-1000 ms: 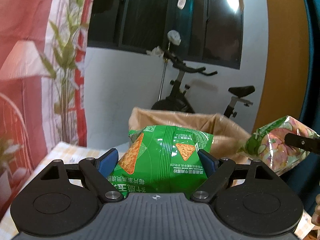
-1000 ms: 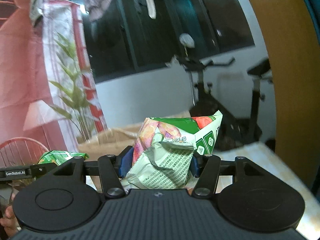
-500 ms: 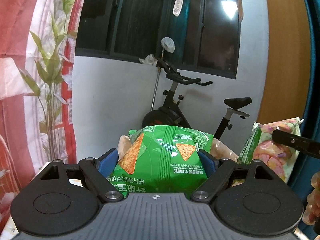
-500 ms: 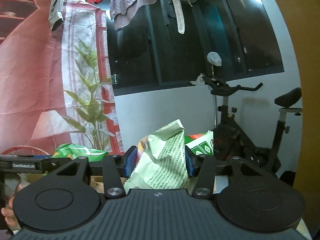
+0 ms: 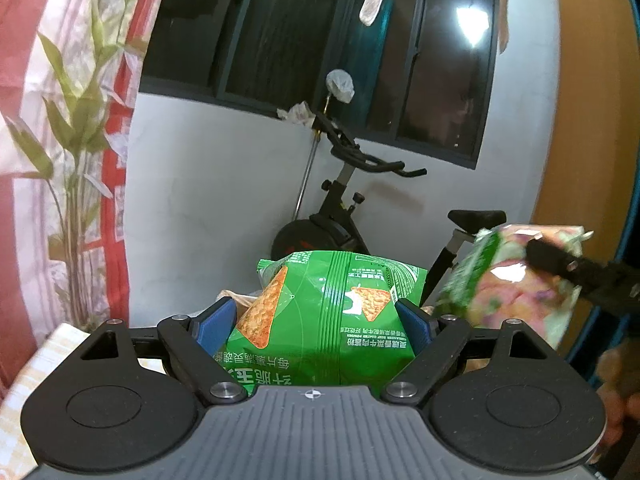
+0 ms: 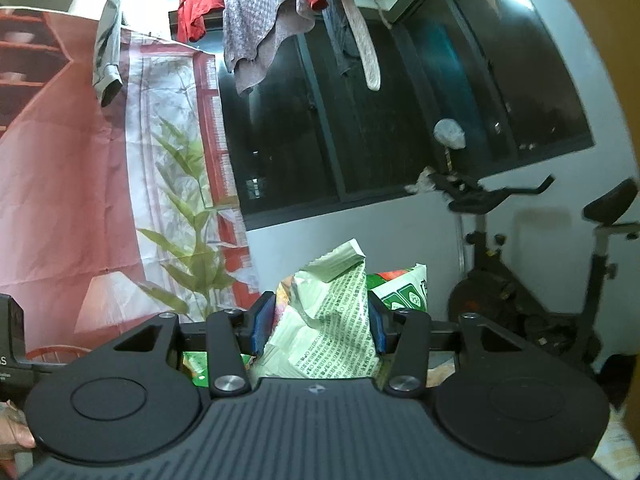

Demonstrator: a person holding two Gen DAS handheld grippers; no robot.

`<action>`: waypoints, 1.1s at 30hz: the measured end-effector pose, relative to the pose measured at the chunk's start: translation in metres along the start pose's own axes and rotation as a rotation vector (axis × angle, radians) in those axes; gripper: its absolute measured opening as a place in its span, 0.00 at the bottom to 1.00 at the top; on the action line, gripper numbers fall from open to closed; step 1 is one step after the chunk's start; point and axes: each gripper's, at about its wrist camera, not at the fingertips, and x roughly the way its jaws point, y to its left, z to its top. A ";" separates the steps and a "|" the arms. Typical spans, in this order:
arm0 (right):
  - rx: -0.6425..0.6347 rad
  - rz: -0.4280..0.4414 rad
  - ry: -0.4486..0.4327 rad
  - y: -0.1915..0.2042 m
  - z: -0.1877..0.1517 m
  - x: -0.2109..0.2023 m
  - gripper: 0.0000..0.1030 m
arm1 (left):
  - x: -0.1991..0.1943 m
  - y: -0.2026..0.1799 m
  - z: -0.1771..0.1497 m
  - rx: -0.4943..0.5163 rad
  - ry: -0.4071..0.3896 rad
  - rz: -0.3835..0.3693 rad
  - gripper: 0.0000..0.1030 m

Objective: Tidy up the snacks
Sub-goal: 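Lift both held bags over the box and release them inside, then grasp yellow bag with left tool while right tool grasps orange chip bag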

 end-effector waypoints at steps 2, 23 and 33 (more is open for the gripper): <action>0.008 0.013 0.023 -0.006 -0.005 0.020 0.47 | 0.016 0.001 0.000 -0.006 0.023 0.006 0.84; 0.040 -0.095 0.312 -0.029 -0.045 0.057 0.82 | 0.028 0.020 -0.007 0.000 0.156 0.005 0.88; 0.002 -0.050 0.297 0.018 -0.063 0.002 0.87 | -0.051 0.043 -0.026 0.000 0.148 -0.017 0.90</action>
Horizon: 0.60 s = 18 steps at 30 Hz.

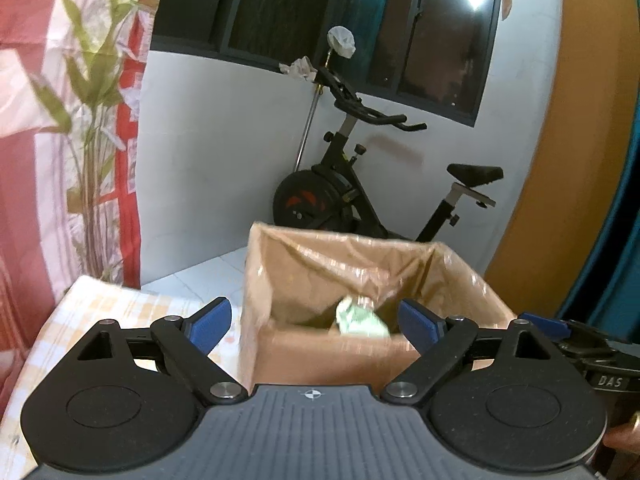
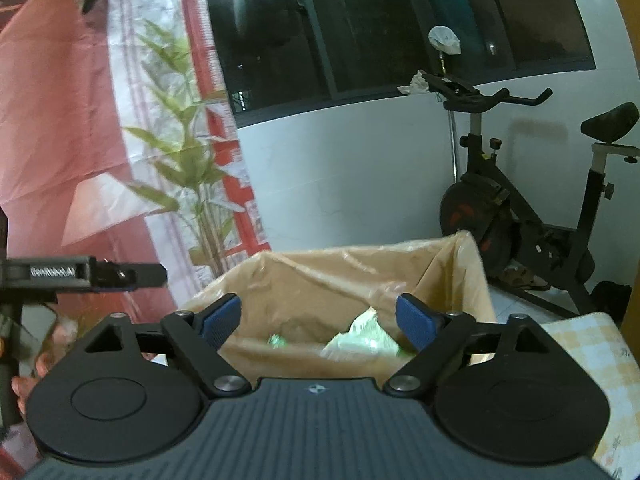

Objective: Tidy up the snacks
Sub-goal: 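Grasp yellow bag with left tool while right tool grasps orange chip bag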

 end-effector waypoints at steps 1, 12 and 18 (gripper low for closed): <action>-0.006 0.002 0.003 0.005 -0.007 -0.004 0.87 | -0.006 0.003 -0.007 0.000 0.008 -0.003 0.90; 0.039 0.023 0.216 0.022 -0.089 -0.021 0.88 | -0.025 0.024 -0.099 0.005 0.147 0.012 0.90; 0.040 -0.017 0.379 0.022 -0.126 -0.023 0.88 | -0.022 0.026 -0.128 -0.001 0.181 0.027 0.90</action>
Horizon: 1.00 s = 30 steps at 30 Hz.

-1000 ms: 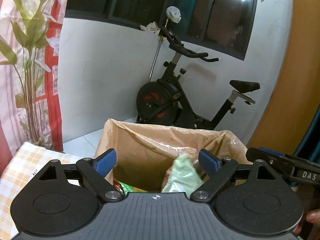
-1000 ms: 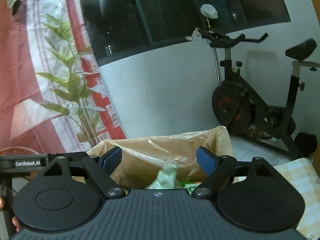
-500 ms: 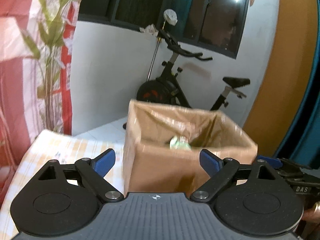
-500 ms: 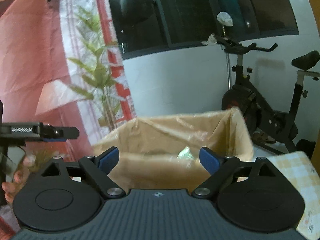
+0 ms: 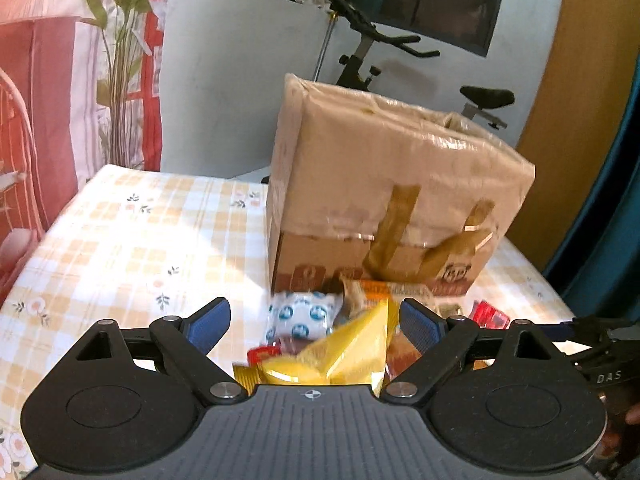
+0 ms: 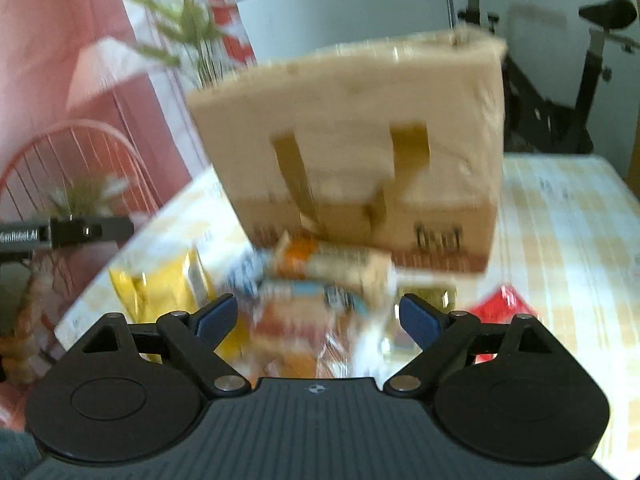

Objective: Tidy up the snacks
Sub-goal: 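Grasp yellow bag with left tool while right tool grasps orange chip bag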

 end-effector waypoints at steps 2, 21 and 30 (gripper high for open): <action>0.010 0.001 0.039 -0.003 -0.010 -0.001 0.88 | 0.000 -0.001 -0.004 0.019 0.002 -0.003 0.90; 0.055 0.174 0.219 0.004 -0.035 0.043 0.89 | 0.025 0.003 -0.020 0.041 0.099 -0.002 0.90; 0.053 0.201 0.213 0.005 -0.034 0.038 0.62 | 0.036 0.003 -0.035 0.037 0.160 -0.023 0.89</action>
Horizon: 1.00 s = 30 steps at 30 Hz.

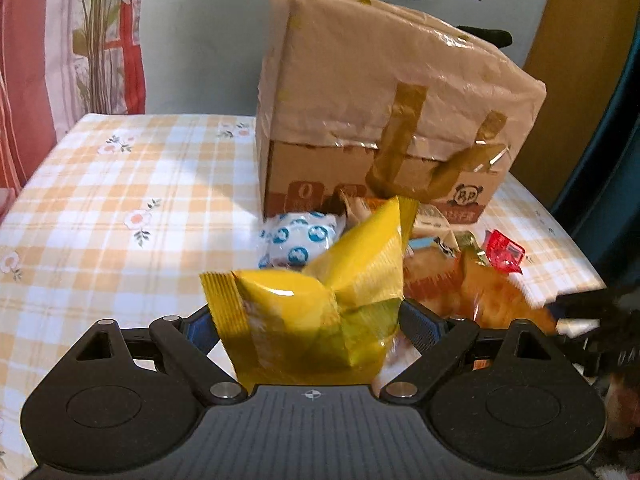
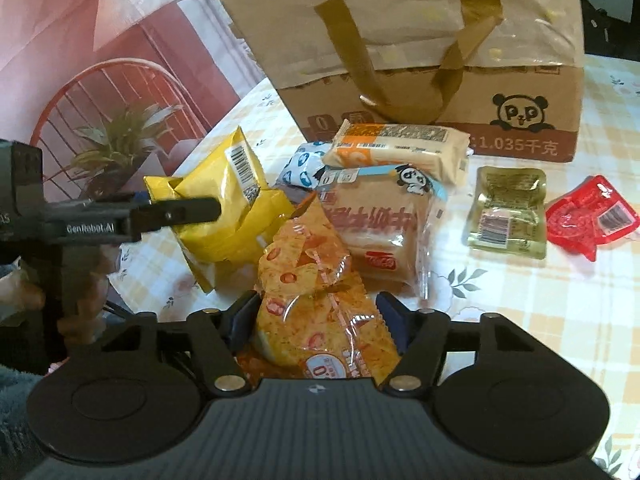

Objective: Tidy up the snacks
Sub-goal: 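Grasp yellow bag with left tool while right tool grasps orange chip bag, then carry both bags over the box and drop them inside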

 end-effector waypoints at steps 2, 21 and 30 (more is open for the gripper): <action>-0.004 -0.020 -0.038 0.000 0.002 -0.008 0.60 | -0.001 -0.001 -0.002 0.004 -0.008 -0.008 0.85; -0.063 -0.072 -0.298 0.001 0.030 -0.075 0.59 | -0.062 -0.003 0.014 -0.064 -0.221 -0.057 0.50; -0.123 -0.135 -0.516 0.008 0.067 -0.130 0.59 | -0.104 -0.021 0.075 -0.012 -0.453 -0.059 0.50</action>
